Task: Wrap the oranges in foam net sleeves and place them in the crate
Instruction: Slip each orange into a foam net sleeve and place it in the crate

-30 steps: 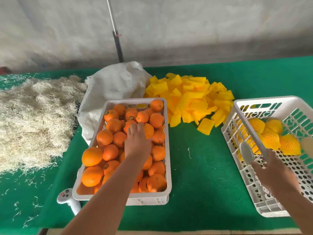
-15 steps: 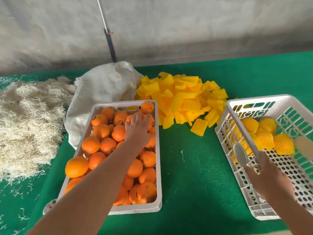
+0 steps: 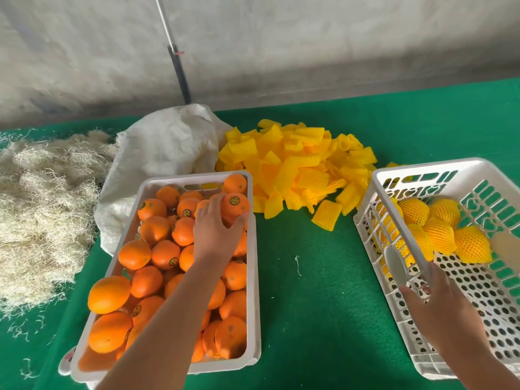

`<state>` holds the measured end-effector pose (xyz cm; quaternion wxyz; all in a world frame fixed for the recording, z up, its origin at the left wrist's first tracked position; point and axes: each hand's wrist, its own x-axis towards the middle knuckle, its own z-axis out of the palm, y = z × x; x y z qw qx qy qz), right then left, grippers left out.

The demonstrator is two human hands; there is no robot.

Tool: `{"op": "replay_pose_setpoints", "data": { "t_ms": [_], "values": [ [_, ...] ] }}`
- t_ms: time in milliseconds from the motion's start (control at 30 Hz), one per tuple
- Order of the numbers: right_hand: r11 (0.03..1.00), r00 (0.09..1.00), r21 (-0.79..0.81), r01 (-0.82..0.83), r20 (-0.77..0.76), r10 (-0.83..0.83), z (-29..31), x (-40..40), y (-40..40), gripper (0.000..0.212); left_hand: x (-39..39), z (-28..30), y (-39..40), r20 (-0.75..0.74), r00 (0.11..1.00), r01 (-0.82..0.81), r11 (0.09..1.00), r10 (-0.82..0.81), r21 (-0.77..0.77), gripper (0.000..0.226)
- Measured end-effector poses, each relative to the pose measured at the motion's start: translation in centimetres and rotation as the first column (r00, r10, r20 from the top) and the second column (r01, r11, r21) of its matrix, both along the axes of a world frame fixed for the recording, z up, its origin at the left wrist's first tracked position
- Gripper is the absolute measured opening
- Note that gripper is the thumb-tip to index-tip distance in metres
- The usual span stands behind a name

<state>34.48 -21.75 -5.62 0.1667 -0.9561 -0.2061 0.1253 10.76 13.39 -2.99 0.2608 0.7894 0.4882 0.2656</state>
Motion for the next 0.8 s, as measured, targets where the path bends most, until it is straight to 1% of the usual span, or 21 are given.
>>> {"op": "replay_pose_setpoints", "data": {
  "t_ms": [33, 67, 100, 133, 167, 200, 233, 267, 300, 367, 433, 500, 567, 600, 633, 700, 767, 800],
  "values": [
    [1.0, 1.0, 0.002, 0.003, -0.009, -0.003, 0.0, 0.1, 0.1, 0.071, -0.3, 0.6, -1.2, 0.123, 0.992, -0.001, 0.995, 0.013, -0.097, 0.064],
    [1.0, 1.0, 0.002, 0.005, -0.016, -0.005, 0.1, 0.1, 0.2, 0.07, -0.4, 1.2, -2.5, 0.254, 0.966, 0.023, 0.973, 0.037, -0.229, 0.061],
    [1.0, 1.0, 0.004, 0.005, -0.02, -0.004, 0.1, 0.2, 0.2, 0.068, -0.4, 1.8, -3.7, 0.389, 0.917, 0.074, 0.919, 0.091, -0.387, 0.057],
    [1.0, 1.0, 0.012, 0.003, -0.022, -0.002, 0.1, 0.2, 0.3, 0.065, -0.2, 2.2, -4.8, 0.507, 0.842, 0.158, 0.816, 0.183, -0.557, 0.052],
    [1.0, 1.0, 0.022, 0.002, -0.024, -0.002, 0.2, 0.1, 0.4, 0.062, 0.0, 2.2, -5.7, 0.594, 0.751, 0.285, 0.672, 0.286, -0.684, 0.048],
    [1.0, 1.0, 0.029, 0.004, -0.027, -0.003, 0.2, 0.2, 0.4, 0.06, 0.3, 2.2, -6.5, 0.638, 0.677, 0.404, 0.539, 0.367, -0.739, 0.044],
    [1.0, 0.999, 0.029, 0.007, -0.034, -0.006, 0.3, 0.3, 0.5, 0.061, 0.5, 2.1, -7.2, 0.646, 0.644, 0.48, 0.441, 0.411, -0.759, 0.041],
    [1.0, 0.999, 0.023, 0.015, -0.045, -0.014, 0.3, 0.4, 0.5, 0.065, 0.7, 1.8, -7.7, 0.64, 0.637, 0.518, 0.376, 0.429, -0.768, 0.039],
    [1.0, 0.998, 0.018, 0.025, -0.056, -0.024, 0.3, 0.5, 0.4, 0.07, 1.0, 1.5, -8.1, 0.636, 0.64, 0.539, 0.339, 0.431, -0.772, 0.039],
    [0.999, 0.998, 0.03, 0.031, -0.059, -0.03, 0.3, 0.5, 0.3, 0.08, 1.5, 0.5, -8.6, 0.633, 0.656, 0.555, 0.305, 0.412, -0.774, 0.047],
    [0.996, 0.999, 0.082, -0.029, 0.021, 0.027, 0.5, 0.2, 0.6, 0.081, 1.9, -0.3, -8.8, 0.648, 0.681, 0.566, 0.317, 0.339, -0.761, 0.05],
    [0.97, 0.983, 0.192, -0.149, 0.135, 0.124, 0.6, -0.3, 1.7, 0.074, 1.9, -1.1, -9.0, 0.657, 0.709, 0.568, 0.346, 0.255, -0.747, 0.051],
    [0.922, 0.949, 0.26, -0.288, 0.21, 0.237, 0.2, -0.8, 3.9, 0.063, 2.0, -1.4, -9.2, 0.64, 0.739, 0.547, 0.369, 0.21, -0.752, 0.061],
    [0.908, 0.935, 0.249, -0.336, 0.2, 0.292, -0.4, -0.9, 5.3, 0.058, 2.2, -1.4, -9.4, 0.626, 0.754, 0.529, 0.379, 0.199, -0.759, 0.067],
    [0.902, 0.927, 0.224, -0.37, 0.158, 0.341, -1.2, -0.9, 6.9, 0.056, 2.3, -1.3, -9.5, 0.615, 0.765, 0.517, 0.386, 0.191, -0.764, 0.071],
    [0.892, 0.908, 0.179, -0.415, 0.027, 0.417, -3.2, -0.2, 10.4, 0.055, 2.7, -0.8, -9.7, 0.597, 0.776, 0.496, 0.389, 0.202, -0.776, 0.077],
    [0.891, 0.89, 0.142, -0.431, -0.095, 0.446, -5.6, 1.5, 14.1, 0.056, 3.2, -0.8, -9.8, 0.581, 0.781, 0.466, 0.405, 0.23, -0.787, 0.077],
    [0.891, 0.883, 0.115, -0.439, -0.131, 0.451, -6.7, 2.6, 16.0, 0.056, 3.4, -0.8, -9.9, 0.57, 0.787, 0.449, 0.414, 0.236, -0.792, 0.074]
  ]
}}
